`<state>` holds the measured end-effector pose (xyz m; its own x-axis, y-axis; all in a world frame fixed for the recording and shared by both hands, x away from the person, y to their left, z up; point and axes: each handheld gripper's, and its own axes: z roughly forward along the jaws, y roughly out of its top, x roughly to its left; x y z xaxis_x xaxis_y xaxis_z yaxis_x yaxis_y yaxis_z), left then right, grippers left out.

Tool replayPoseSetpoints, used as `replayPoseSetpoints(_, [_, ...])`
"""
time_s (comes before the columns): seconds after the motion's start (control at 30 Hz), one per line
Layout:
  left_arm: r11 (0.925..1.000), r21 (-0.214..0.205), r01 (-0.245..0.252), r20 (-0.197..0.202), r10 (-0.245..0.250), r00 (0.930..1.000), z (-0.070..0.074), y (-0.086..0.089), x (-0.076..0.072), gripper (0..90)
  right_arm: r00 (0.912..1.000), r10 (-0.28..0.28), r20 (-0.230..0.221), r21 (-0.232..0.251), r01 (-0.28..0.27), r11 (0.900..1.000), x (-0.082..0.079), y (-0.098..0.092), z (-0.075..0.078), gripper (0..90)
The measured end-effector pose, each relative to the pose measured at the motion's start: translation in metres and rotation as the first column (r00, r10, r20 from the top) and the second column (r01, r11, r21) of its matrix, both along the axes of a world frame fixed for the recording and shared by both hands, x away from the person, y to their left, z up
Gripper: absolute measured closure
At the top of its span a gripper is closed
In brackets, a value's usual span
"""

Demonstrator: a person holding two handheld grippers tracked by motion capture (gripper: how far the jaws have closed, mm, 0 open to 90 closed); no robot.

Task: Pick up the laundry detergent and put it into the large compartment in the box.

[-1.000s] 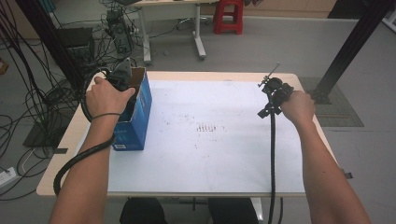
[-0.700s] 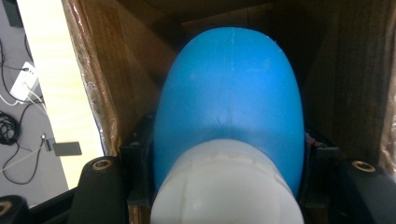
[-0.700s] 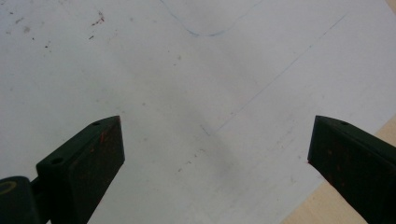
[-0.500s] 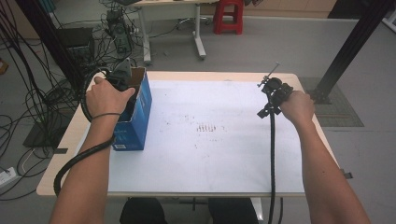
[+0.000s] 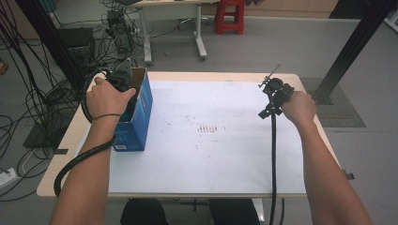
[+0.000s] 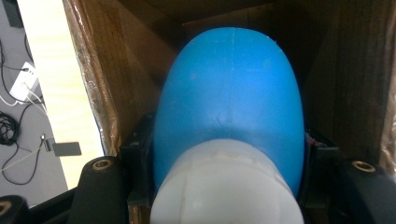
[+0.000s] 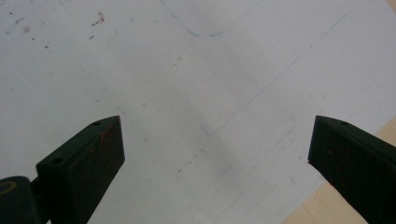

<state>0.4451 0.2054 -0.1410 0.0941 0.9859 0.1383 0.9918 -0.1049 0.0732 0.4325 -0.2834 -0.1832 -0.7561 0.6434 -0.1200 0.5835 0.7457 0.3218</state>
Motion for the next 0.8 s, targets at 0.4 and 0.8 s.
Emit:
replayPoseSetpoints(0.4, [1.0000,0.000,0.001,0.003,-0.001,1.0000,-0.0001,0.0002,-0.0005,37.8,1.0000,-0.002,0.003,-0.007,0.002,1.0000,-0.0006,0.0006,0.0011,3.4])
replayPoseSetpoints(0.8, [1.0000,-0.006,0.006,-0.005,-0.006,1.0000,-0.0001,0.0016,0.0003,37.1,1.0000,0.002,0.003,-0.008,-0.002,1.0000,0.0002,0.0022,0.0011,3.4])
